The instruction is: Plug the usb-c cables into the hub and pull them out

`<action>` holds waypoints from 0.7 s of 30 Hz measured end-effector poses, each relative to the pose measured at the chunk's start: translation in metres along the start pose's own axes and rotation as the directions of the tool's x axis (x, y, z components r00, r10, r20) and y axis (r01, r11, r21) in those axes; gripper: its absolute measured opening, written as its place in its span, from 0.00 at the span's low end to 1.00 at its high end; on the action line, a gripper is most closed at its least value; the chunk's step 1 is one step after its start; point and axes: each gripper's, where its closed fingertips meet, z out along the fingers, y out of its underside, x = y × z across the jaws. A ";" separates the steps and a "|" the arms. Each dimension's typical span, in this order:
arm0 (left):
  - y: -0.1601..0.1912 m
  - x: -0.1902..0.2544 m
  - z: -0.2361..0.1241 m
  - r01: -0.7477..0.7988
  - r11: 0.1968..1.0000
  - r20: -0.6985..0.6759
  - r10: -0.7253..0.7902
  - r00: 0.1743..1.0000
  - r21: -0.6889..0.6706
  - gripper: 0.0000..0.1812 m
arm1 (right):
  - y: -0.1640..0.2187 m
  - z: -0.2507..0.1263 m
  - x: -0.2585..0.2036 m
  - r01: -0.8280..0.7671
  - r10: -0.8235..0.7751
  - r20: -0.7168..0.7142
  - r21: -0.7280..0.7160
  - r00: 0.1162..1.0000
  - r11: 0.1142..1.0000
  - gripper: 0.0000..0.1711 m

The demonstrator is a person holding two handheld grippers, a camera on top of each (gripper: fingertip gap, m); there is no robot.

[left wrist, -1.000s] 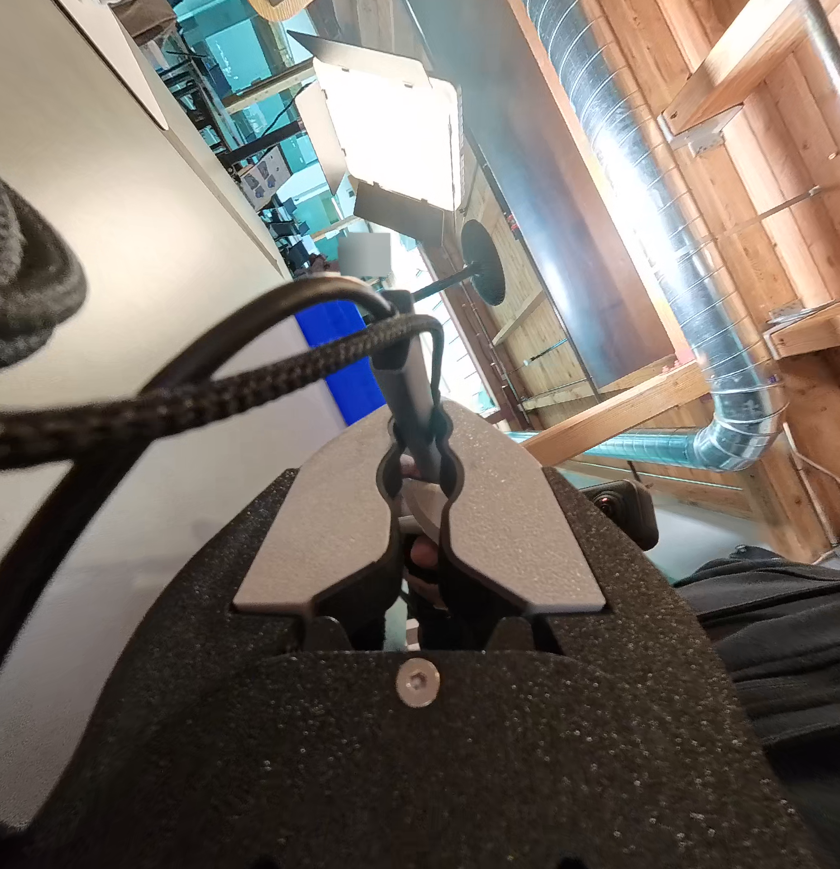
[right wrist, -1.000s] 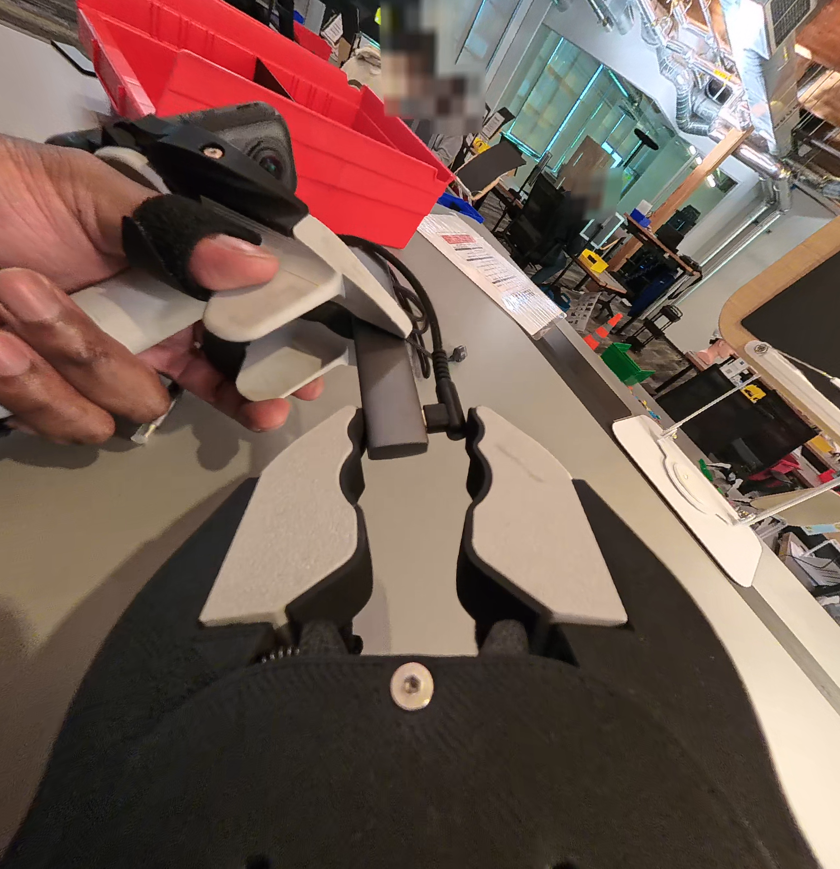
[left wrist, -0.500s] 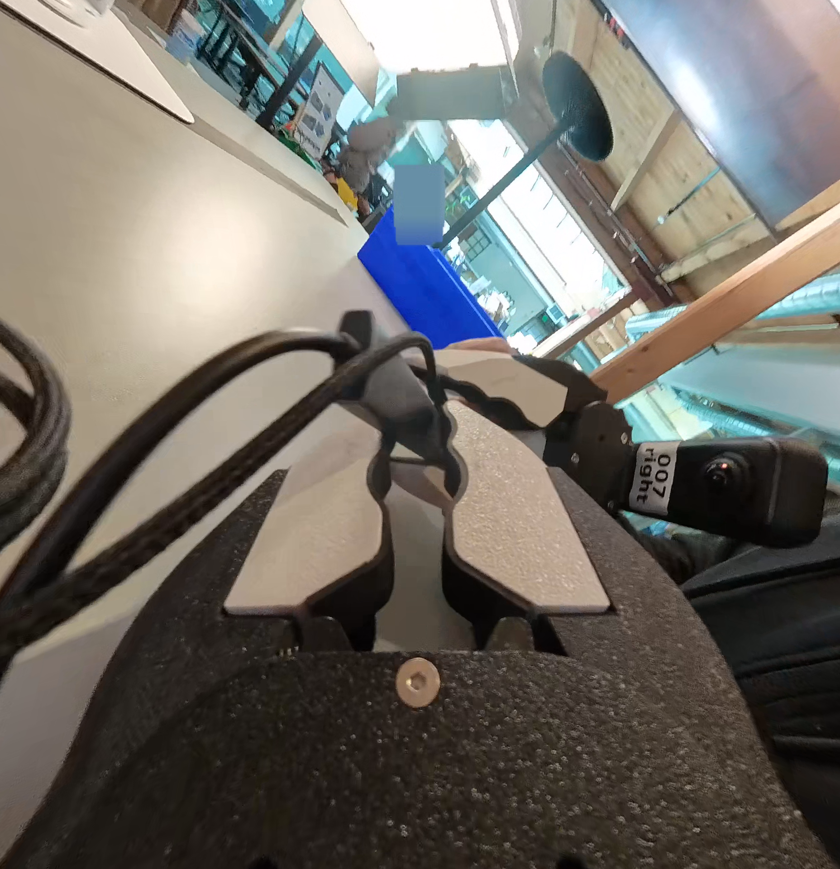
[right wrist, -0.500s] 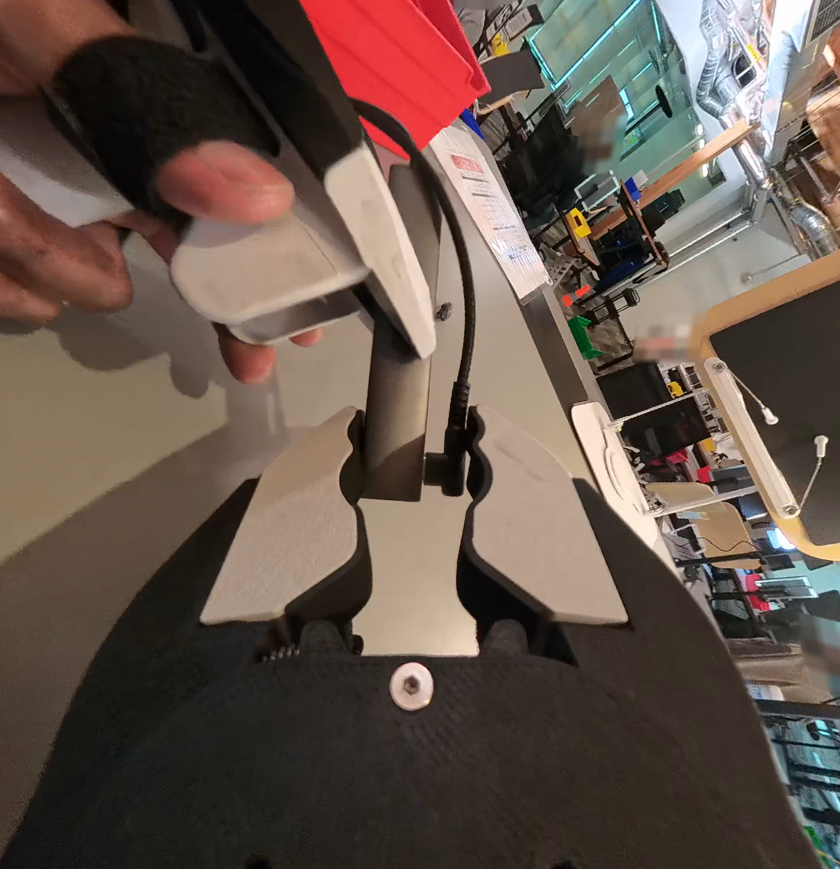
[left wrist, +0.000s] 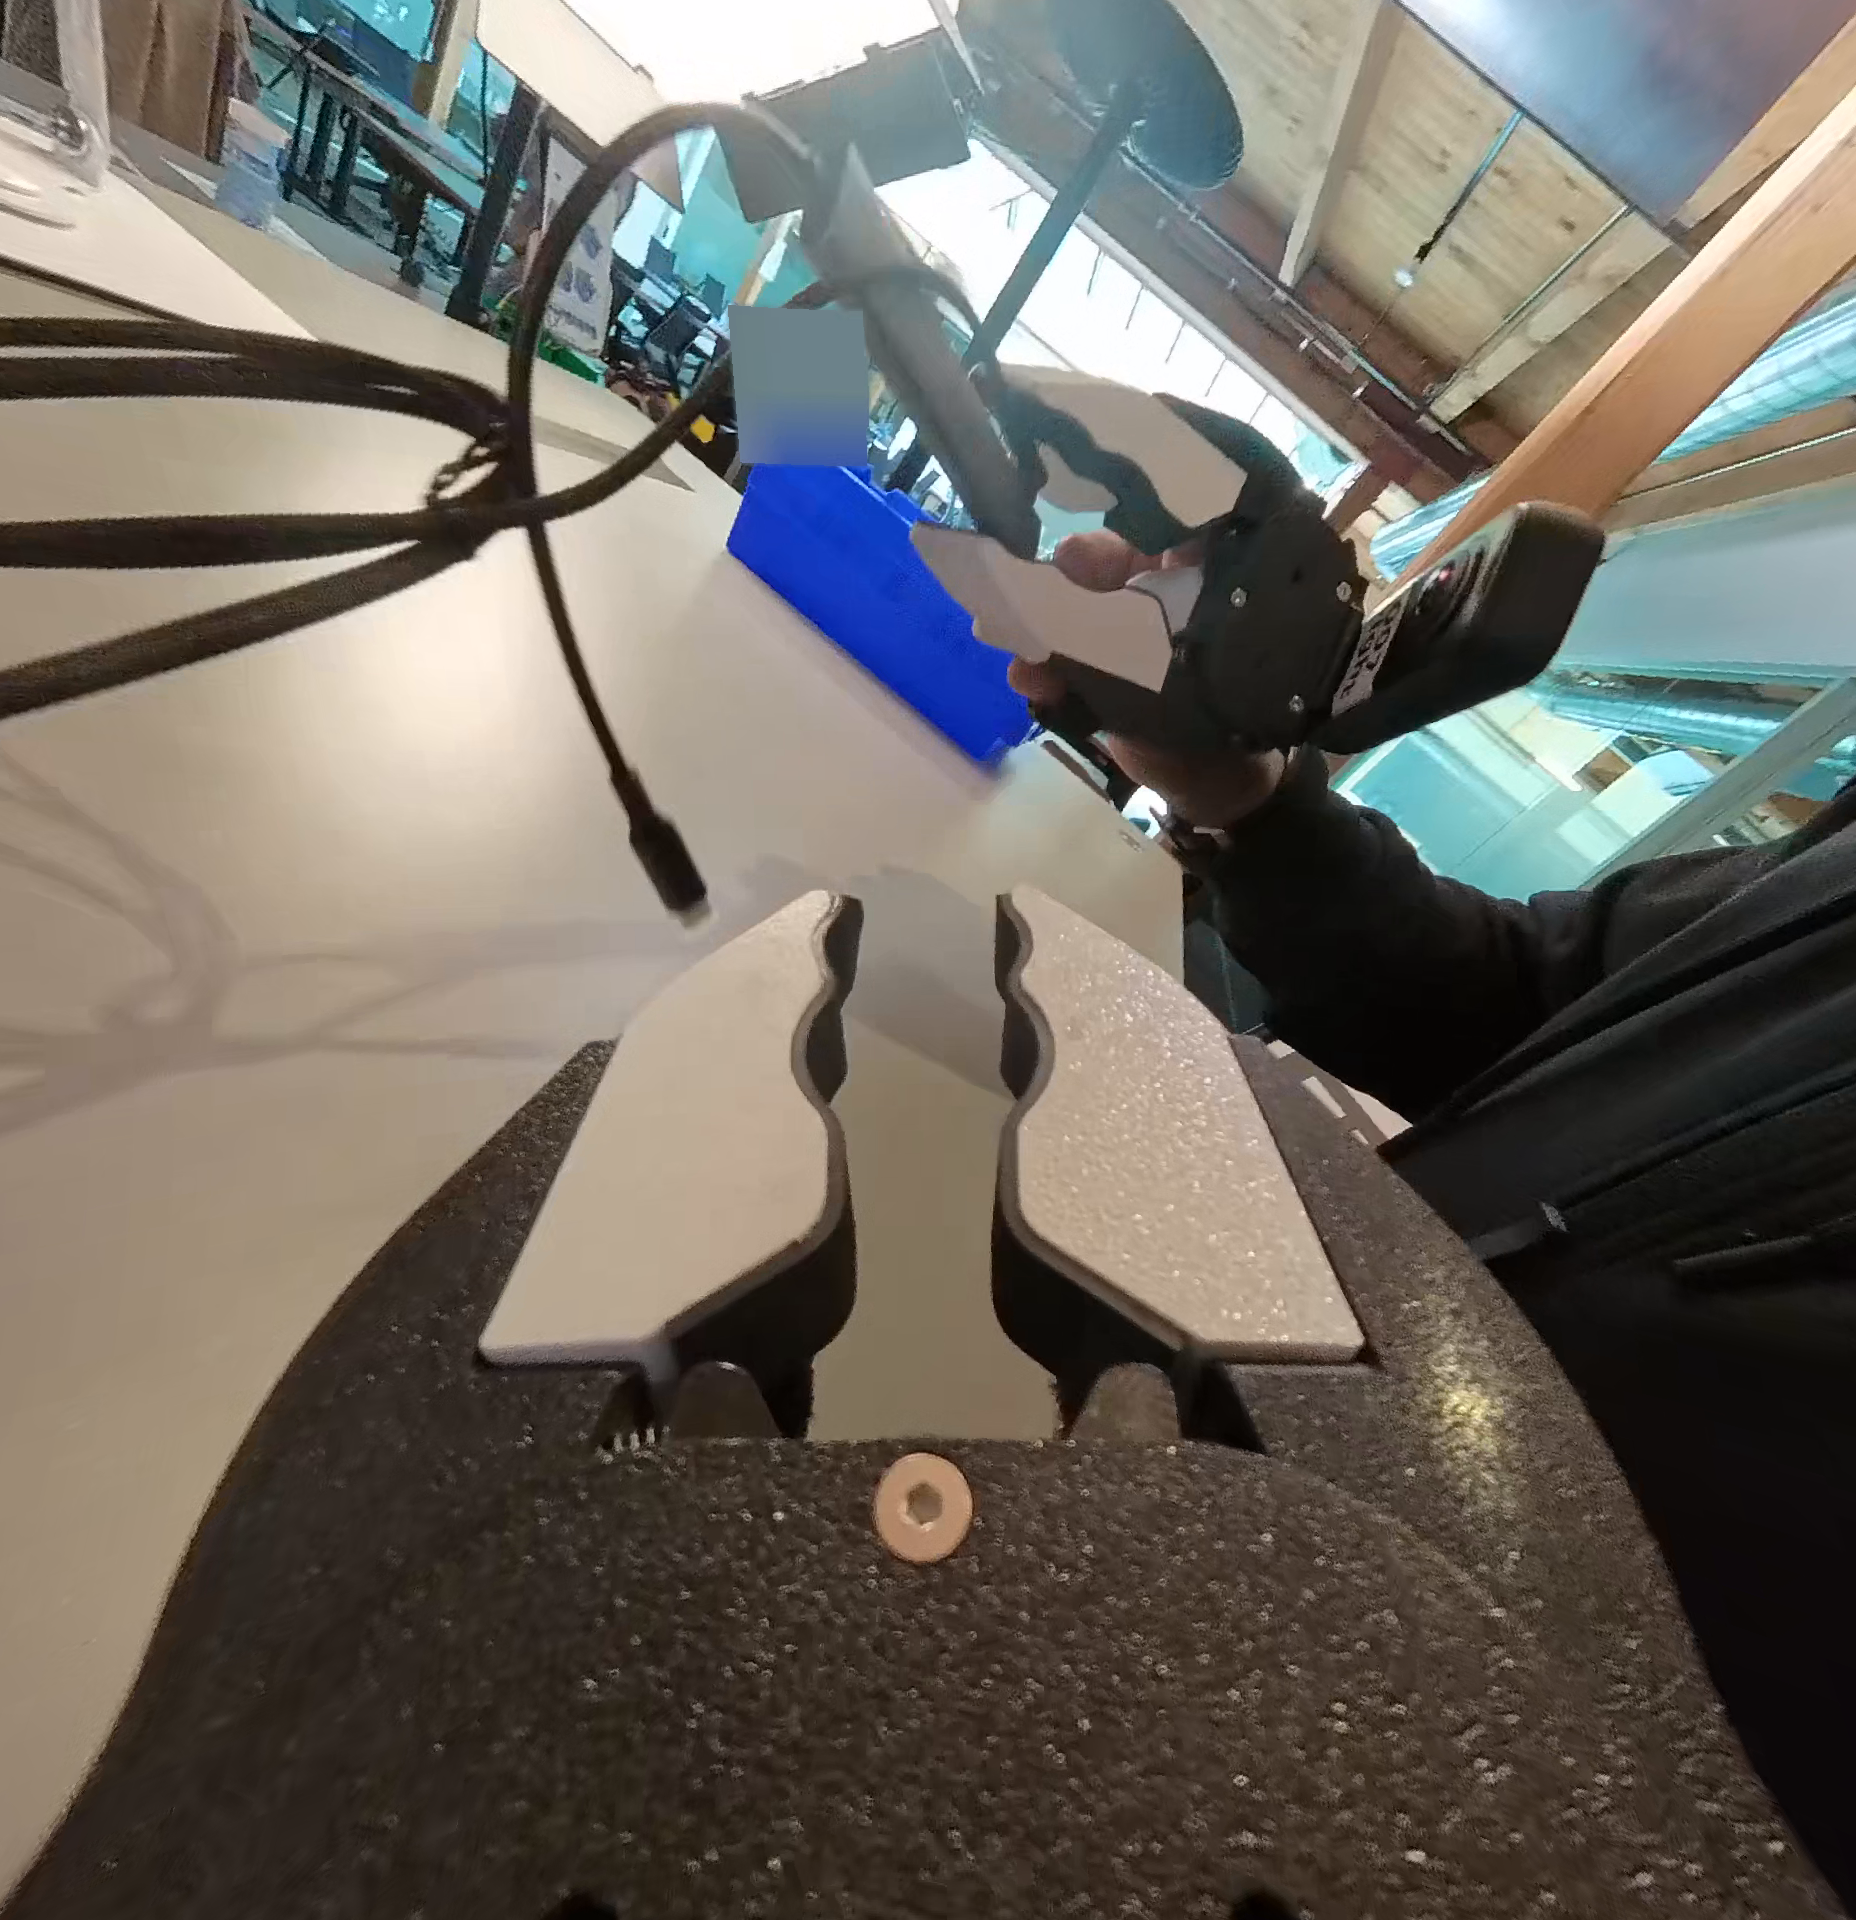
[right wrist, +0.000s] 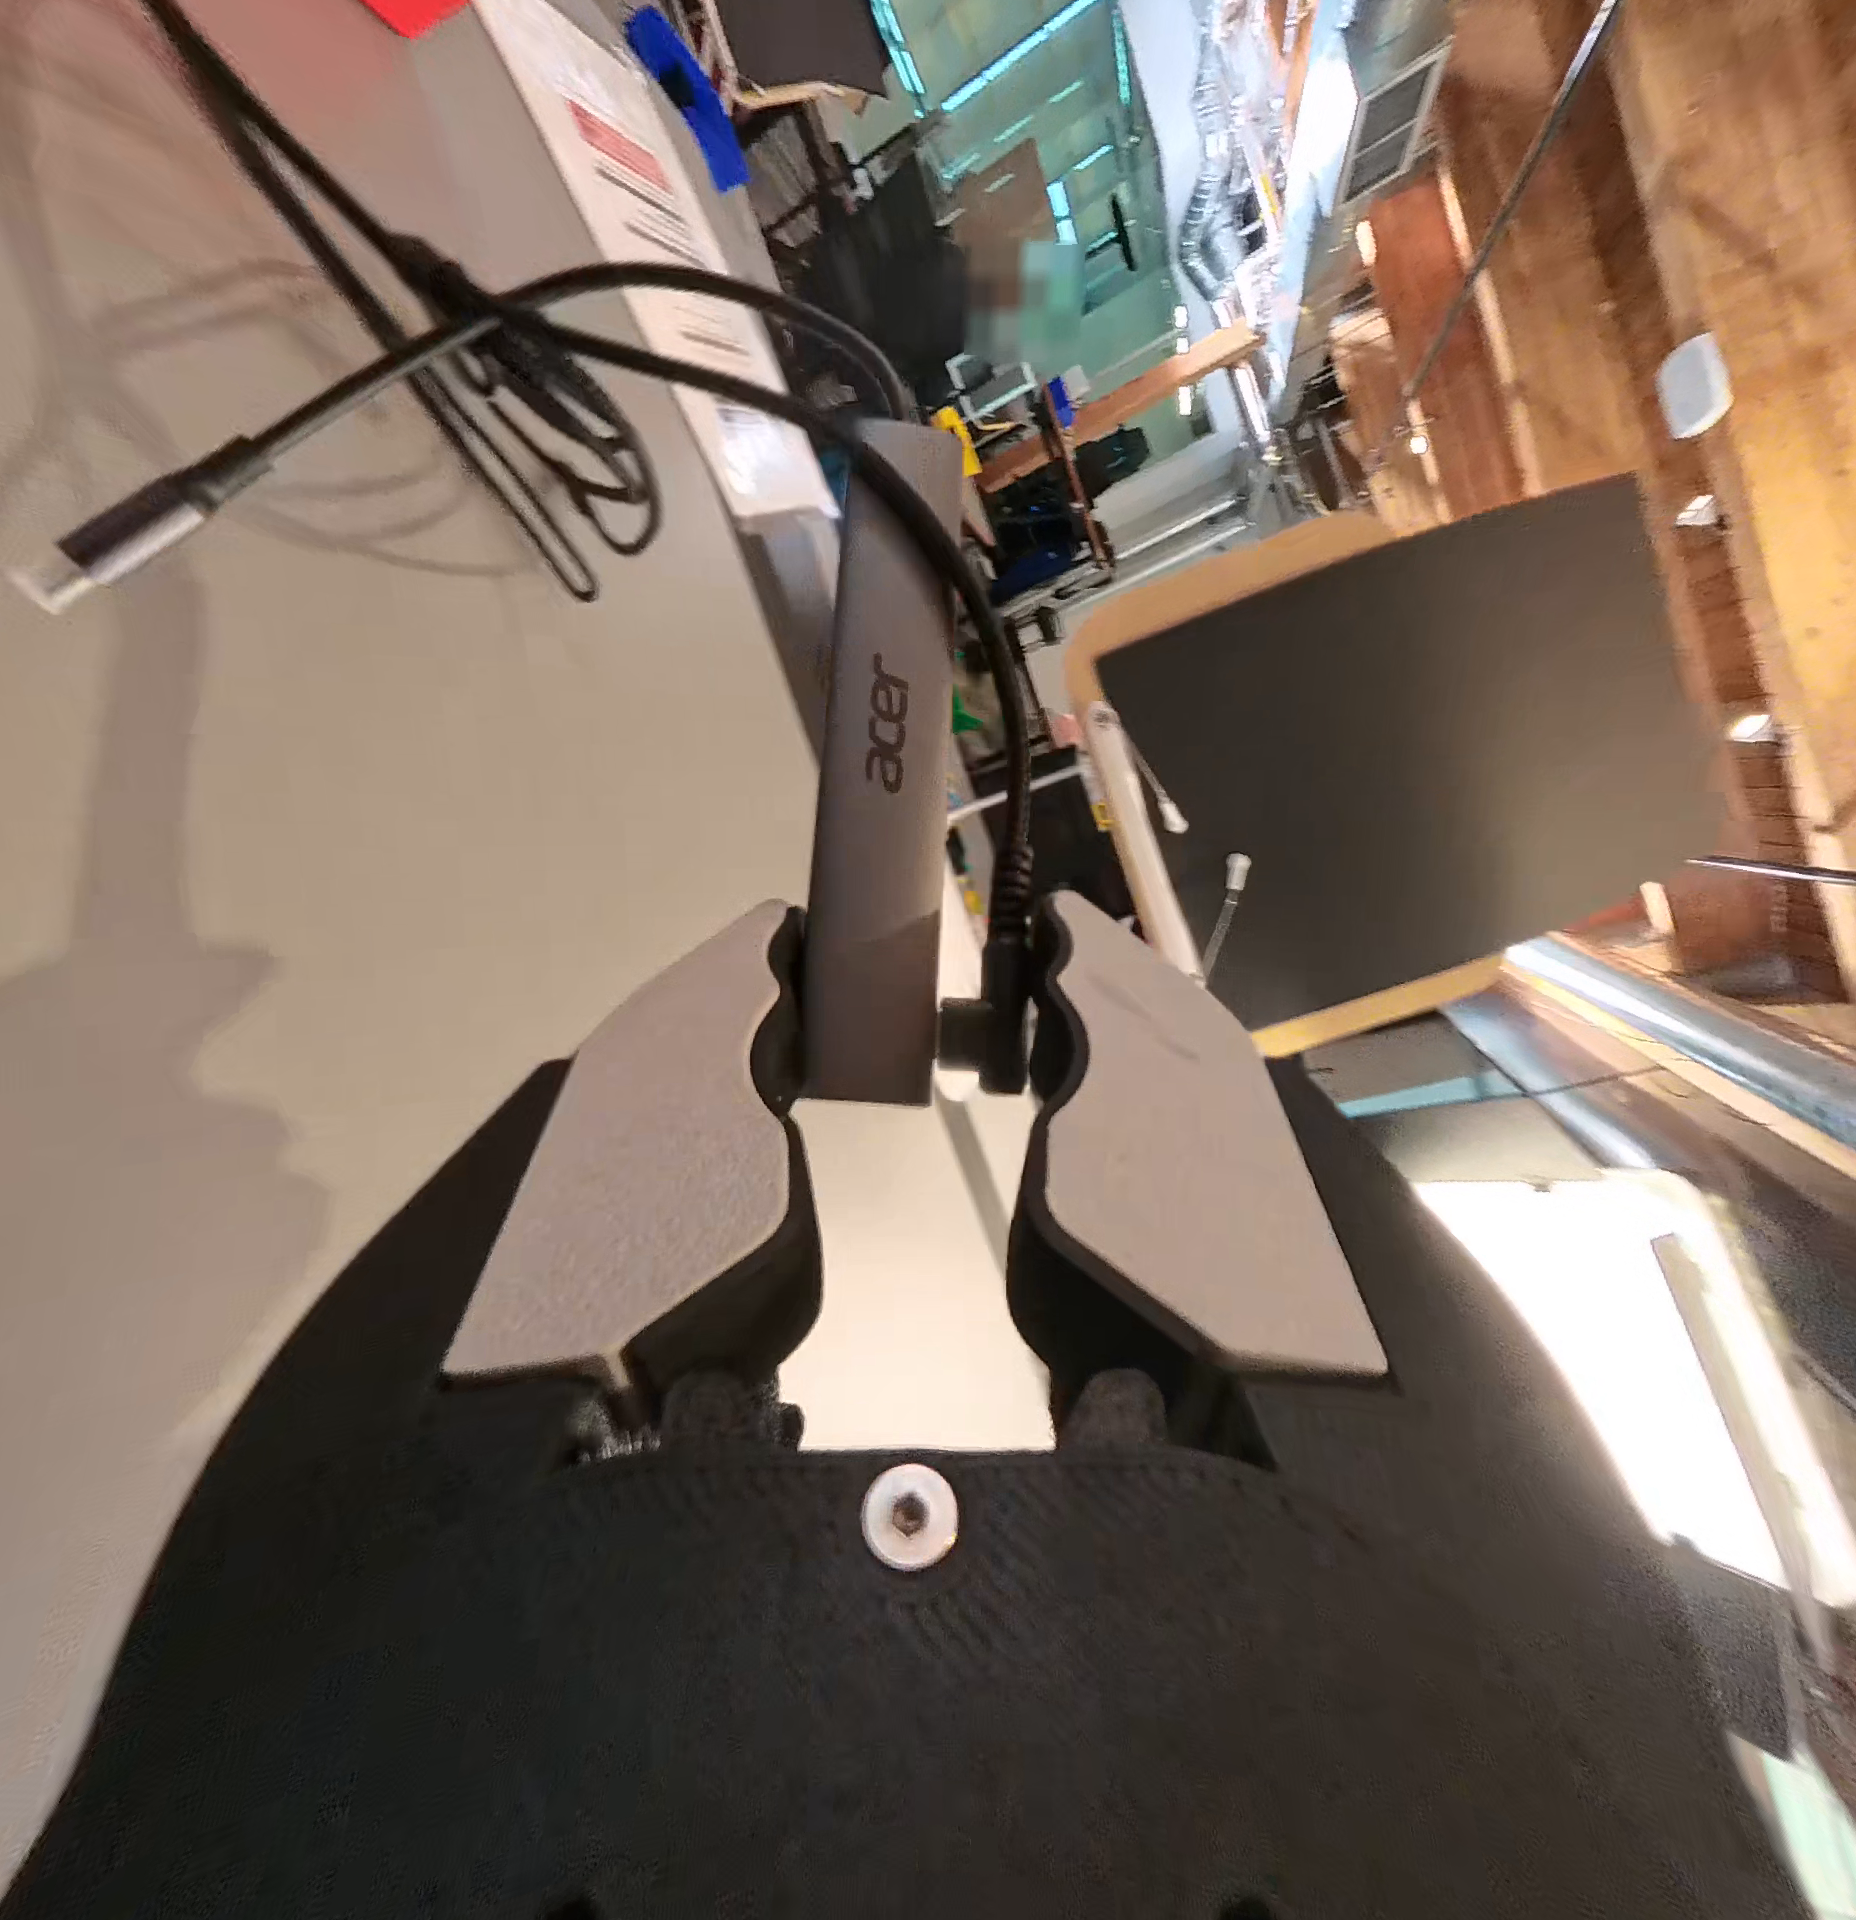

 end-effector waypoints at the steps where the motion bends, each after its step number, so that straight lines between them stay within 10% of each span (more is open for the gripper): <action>1: -0.001 0.000 0.001 -0.002 1.000 -0.006 0.002 1.000 0.004 0.14 | 0.004 -0.002 0.012 0.009 -0.009 -0.024 -0.004 1.000 1.000 0.24; 21: 0.025 0.028 0.035 -0.028 0.992 -0.146 0.010 0.989 -0.124 0.14 | 0.125 -0.184 0.386 0.102 -0.283 -0.437 -0.394 0.854 0.914 0.24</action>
